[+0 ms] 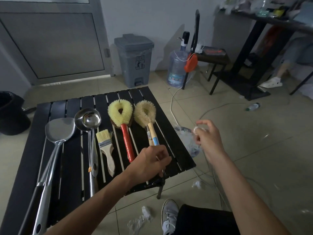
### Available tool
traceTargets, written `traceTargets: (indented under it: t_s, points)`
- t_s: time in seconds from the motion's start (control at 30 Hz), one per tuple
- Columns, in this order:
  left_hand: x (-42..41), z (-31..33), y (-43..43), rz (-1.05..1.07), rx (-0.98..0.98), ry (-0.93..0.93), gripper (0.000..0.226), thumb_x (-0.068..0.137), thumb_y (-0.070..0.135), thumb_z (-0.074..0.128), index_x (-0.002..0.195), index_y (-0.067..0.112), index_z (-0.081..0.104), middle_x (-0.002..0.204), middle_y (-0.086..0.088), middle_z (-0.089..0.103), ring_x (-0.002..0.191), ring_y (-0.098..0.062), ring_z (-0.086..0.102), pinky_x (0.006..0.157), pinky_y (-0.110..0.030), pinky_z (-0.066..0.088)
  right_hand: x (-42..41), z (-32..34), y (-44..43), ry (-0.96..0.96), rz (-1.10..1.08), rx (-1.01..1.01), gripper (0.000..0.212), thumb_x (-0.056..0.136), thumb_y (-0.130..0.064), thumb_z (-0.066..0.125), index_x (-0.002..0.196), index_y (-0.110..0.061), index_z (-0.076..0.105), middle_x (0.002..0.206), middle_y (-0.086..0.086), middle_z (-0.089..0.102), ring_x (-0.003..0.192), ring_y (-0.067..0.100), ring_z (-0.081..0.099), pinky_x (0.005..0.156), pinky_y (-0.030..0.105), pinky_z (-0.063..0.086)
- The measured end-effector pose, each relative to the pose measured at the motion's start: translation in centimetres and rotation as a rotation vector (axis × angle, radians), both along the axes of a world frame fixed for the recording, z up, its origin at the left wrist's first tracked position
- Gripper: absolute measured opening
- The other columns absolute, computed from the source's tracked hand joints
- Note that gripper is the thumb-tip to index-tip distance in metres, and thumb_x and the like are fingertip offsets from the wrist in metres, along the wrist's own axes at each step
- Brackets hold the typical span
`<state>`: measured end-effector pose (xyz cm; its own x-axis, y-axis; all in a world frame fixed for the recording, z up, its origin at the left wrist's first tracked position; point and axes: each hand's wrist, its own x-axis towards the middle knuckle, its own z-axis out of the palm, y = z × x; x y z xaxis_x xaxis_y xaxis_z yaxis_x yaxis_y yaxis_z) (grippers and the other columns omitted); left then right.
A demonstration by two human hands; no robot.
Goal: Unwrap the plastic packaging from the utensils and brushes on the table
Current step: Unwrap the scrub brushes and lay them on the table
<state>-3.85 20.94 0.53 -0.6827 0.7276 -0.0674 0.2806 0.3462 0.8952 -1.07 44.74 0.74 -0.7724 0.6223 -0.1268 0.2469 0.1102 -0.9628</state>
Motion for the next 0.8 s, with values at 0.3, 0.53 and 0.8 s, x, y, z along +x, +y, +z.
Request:
traceTargets:
  t_s: [0.3,0.53,0.8]
  points:
    - [1.0,0.9,-0.1,-0.059,0.043,-0.061,0.016,0.103,0.02,0.064,0.091,0.01,0.066,0.066,-0.006,0.069,0.058,-0.013,0.066,0.062,-0.018,0.05,-2.8,-5.1,4.7,-0.156,-0.307,-0.469,0.029,0.103,0.002,0.043,0.077,-0.001,0.056,0.07,0.011,0.052,0.044,0.016,0.048,0.041,0.022,0.038]
    - [1.5,1.4,-0.8,-0.082,0.06,-0.087,0.016,0.103,0.02,0.064,0.088,0.016,0.066,0.066,-0.001,0.068,0.058,-0.009,0.064,0.06,-0.019,0.05,-2.4,-10.2,6.4,-0.213,-0.225,-0.384,0.022,0.102,-0.007,0.063,0.081,-0.002,0.064,0.07,0.011,0.063,0.032,0.003,0.05,0.035,0.015,0.043]
    - [1.7,1.5,-1.2,-0.093,0.052,-0.087,0.015,0.102,0.024,0.064,0.088,0.019,0.066,0.067,0.002,0.069,0.059,-0.005,0.064,0.064,-0.02,0.051,-5.4,-13.6,8.9,-0.452,-0.325,-0.145,0.018,0.103,-0.014,0.054,0.094,0.0,0.061,0.088,0.017,0.069,0.069,0.027,0.064,0.06,0.033,0.051]
